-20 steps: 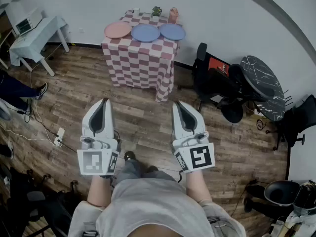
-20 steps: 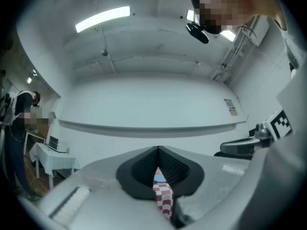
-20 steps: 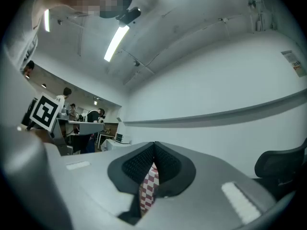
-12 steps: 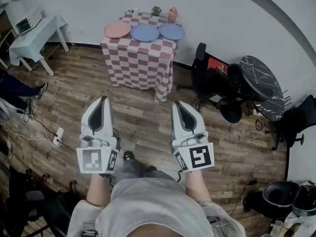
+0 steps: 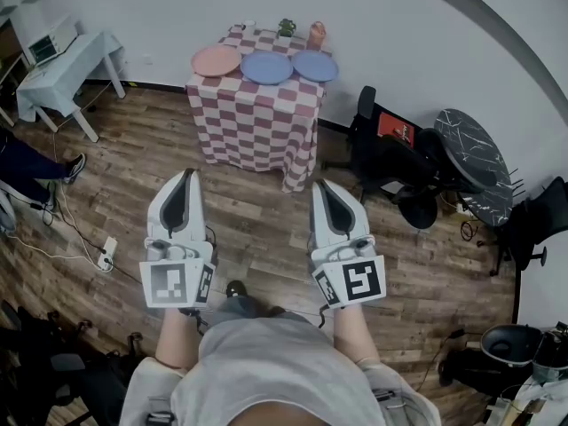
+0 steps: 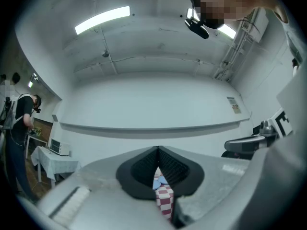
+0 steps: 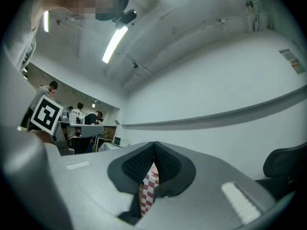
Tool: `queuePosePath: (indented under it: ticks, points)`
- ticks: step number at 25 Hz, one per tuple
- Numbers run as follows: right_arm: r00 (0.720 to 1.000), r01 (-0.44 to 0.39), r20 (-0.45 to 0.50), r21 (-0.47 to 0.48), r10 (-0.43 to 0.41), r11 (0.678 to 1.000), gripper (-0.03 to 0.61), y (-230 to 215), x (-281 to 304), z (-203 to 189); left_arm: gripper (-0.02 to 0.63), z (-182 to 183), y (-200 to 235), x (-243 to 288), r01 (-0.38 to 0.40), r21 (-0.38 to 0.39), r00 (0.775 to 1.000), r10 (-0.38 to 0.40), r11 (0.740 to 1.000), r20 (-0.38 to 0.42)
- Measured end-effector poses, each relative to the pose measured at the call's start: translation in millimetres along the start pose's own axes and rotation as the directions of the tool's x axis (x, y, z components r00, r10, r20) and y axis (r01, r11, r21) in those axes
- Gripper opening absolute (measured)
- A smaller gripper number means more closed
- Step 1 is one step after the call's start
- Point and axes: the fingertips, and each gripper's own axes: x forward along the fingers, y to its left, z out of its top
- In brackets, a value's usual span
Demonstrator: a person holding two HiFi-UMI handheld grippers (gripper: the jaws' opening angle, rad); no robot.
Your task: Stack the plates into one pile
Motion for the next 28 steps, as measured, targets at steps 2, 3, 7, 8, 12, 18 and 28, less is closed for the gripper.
queuePosePath:
  ticks: [2, 3, 7, 8, 12, 18, 28]
  points:
    - [1.0, 0.01, -0.003, 0.002, -0.01, 1.0, 0.002, 0.5, 19.2, 0.2, 0.005, -1.0, 16.1, 13.4, -0.002, -0.004, 1.0, 0.002, 1.0, -0.002]
    - [1.0, 0.016, -0.004, -0.001, -0.016, 1.0, 0.002, 1.1, 28.0, -0.1, 0.005, -1.6, 23.8, 19.0, -0.002, -0.008, 1.0, 0.002, 1.0, 0.0]
    - [1.0, 0.029, 0.005, -0.001, -0.029, 1.0, 0.002, 6.2, 58.2, -2.9, 0.005, -5.5, 52.4, 36.8, 0.008, -0.034, 1.0, -0.008, 0.999, 0.008]
    - [0.999, 0.031, 0.008, 0.001, -0.031, 1.0, 0.002, 8.6, 65.9, -4.2, 0.005, -6.5, 59.9, 40.7, 0.01, -0.035, 1.0, -0.009, 0.999, 0.009]
    - [0.999, 0.031, 0.013, 0.012, -0.031, 0.999, 0.002, 22.1, 93.7, -10.6, 0.005, -10.7, 89.5, 51.1, 0.007, -0.026, 1.0, -0.006, 1.0, 0.009]
    - [1.0, 0.015, -0.009, 0.014, -0.015, 1.0, 0.002, 37.9, 122.0, -25.4, 0.005, -25.3, 123.8, 61.4, -0.016, -0.046, 1.0, 0.016, 0.999, 0.004]
    - [0.999, 0.002, -0.032, 0.016, -0.002, 1.0, 0.002, 7.8, 198.2, -58.7, 0.005, -62.0, 154.3, 129.1, -0.029, -0.027, 0.999, 0.028, 0.999, -0.03]
